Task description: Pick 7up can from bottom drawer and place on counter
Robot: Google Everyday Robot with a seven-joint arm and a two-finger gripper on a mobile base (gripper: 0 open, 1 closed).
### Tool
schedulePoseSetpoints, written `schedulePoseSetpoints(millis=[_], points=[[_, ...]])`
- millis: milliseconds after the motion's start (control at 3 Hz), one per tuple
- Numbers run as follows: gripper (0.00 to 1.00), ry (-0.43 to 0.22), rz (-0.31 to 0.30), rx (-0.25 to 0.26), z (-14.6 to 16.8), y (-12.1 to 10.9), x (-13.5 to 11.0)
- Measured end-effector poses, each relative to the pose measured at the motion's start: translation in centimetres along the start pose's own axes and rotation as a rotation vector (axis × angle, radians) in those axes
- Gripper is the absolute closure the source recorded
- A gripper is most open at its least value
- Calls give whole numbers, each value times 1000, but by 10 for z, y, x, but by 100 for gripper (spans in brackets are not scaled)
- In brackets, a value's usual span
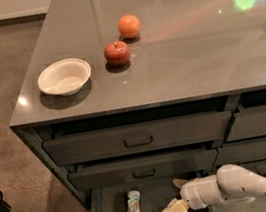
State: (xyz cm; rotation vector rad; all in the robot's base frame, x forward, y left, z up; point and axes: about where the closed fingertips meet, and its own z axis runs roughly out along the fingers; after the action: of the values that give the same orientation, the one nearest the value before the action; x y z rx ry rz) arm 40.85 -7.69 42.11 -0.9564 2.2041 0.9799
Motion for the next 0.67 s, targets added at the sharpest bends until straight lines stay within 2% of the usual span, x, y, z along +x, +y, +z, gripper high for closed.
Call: schedulePoseSetpoints(millis=[333,667], points=[[0,-56,31,59,39,-29,20],[0,-99,6,102,105,-71,23]])
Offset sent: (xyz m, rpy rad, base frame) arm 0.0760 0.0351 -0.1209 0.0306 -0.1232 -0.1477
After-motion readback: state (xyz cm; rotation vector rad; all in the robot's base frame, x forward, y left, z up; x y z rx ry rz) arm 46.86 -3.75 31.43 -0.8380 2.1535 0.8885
